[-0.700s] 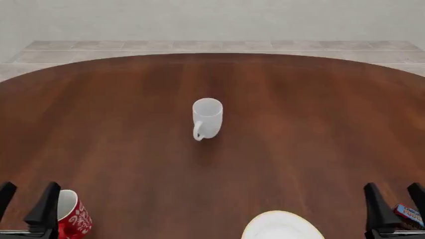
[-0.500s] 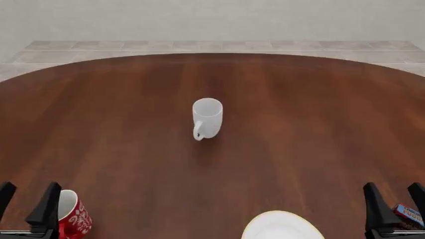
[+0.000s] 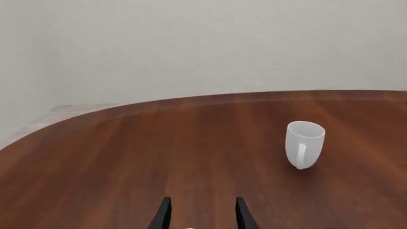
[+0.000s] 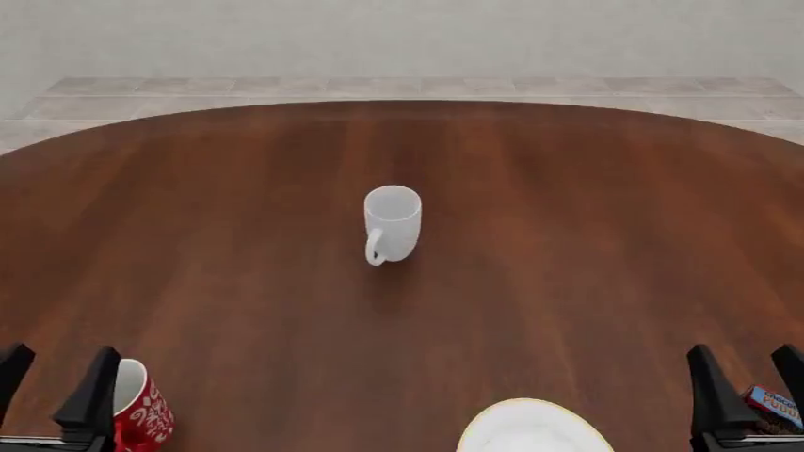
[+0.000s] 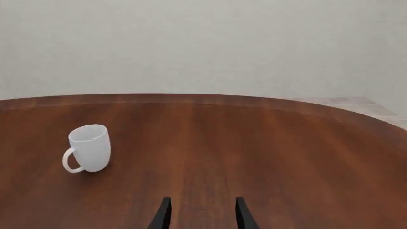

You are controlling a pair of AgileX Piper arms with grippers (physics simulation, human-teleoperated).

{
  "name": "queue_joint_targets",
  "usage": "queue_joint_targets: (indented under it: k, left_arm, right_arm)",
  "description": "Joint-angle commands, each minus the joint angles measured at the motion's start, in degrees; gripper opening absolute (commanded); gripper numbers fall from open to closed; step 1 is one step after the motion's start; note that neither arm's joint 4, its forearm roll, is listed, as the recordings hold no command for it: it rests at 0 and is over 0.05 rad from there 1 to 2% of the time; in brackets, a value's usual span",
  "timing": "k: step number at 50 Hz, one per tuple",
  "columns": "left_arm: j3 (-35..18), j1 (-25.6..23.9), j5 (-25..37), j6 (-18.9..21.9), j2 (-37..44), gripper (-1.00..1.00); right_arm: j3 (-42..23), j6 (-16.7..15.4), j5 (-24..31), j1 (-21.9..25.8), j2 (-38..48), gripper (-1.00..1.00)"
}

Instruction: Put the white mug on the plate.

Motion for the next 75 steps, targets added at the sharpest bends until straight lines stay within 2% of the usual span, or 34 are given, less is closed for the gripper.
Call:
queue_joint_targets:
  k: [1, 4, 5, 12, 15, 19, 21, 22, 24, 26, 29, 34, 36, 42, 46, 49, 55, 60, 62, 75]
  left_arm:
    - [-1.98, -2.99, -0.24, 0.15, 3.12, 1.0]
    - [-4.38, -3.26, -0.59, -1.03, 5.82, 1.0]
    - [-3.96, -4.07, -1.61, -0.97, 6.69, 1.0]
    - [-10.25, -8.4, -0.25, -1.19, 12.98, 1.0]
    - [-11.36, -8.65, 0.19, -1.75, 13.22, 1.0]
    - [-13.62, -10.49, -0.24, -0.63, 15.73, 1.0]
    - [-12.94, -10.38, -1.43, -0.67, 16.45, 1.0]
    - [-14.24, -10.81, -2.02, -0.49, 19.06, 1.0]
    - [-13.07, -10.83, -5.11, 2.06, 21.53, 1.0]
    - [-12.89, -11.01, -6.16, 2.79, 21.88, 1.0]
    - [-14.39, -11.09, -6.94, 0.64, 25.02, 1.0]
    - [-15.74, -12.73, -9.06, 1.25, 29.37, 1.0]
    - [-17.97, -13.19, -7.24, 1.17, 29.87, 1.0]
    - [-20.92, -16.69, -7.82, 1.73, 34.91, 1.0]
    - [-22.4, -20.09, -7.87, 5.18, 37.77, 1.0]
    - [-24.49, -20.16, -6.64, 3.34, 39.37, 1.0]
    - [-26.78, -21.4, -7.23, 4.32, 43.77, 1.0]
    - [-30.38, -21.62, -6.54, 3.0, 48.94, 1.0]
    - [-31.28, -21.53, -7.25, 4.07, 50.42, 1.0]
    - [-32.85, -22.43, -6.63, 3.81, 53.68, 1.0]
  right_arm:
    - [-0.08, -0.01, 0.03, -0.01, 0.04, 1.0]
    - [-0.07, -0.01, 0.03, -0.01, 0.04, 1.0]
    - [-0.07, -0.01, 0.04, -0.01, 0.03, 1.0]
    - [-0.12, -0.03, 0.13, -0.01, -0.01, 1.0]
    - [-0.13, -0.03, 0.17, -0.01, -0.05, 1.0]
    - [-0.14, -0.02, 0.21, -0.01, -0.07, 1.0]
    - [-0.14, -0.03, 0.21, -0.01, -0.06, 1.0]
    - [-0.14, -0.04, 0.21, -0.01, -0.06, 1.0]
    - [-0.19, -0.04, 0.29, -0.02, -0.08, 1.0]
    - [-0.21, -0.03, 0.32, -0.02, -0.09, 1.0]
    - [-0.31, -0.02, 0.45, -0.03, -0.11, 1.0]
    - [-0.37, -0.34, 0.51, -0.02, -0.05, 1.0]
    - [-0.31, 0.18, 0.44, -0.05, -0.15, 1.0]
    - [-0.25, -0.06, 0.19, -0.03, 0.09, 1.0]
    - [-0.24, -0.04, 0.09, -0.03, 0.19, 1.0]
    - [-0.18, 0.0, -0.01, -0.04, 0.22, 1.0]
    - [-0.07, -0.02, -0.17, -0.03, 0.26, 1.0]
    - [-0.1, -0.04, -0.05, -0.02, 0.19, 1.0]
    - [-0.12, -0.05, -0.01, -0.02, 0.15, 1.0]
    - [-0.01, -0.06, -0.12, -0.01, 0.16, 1.0]
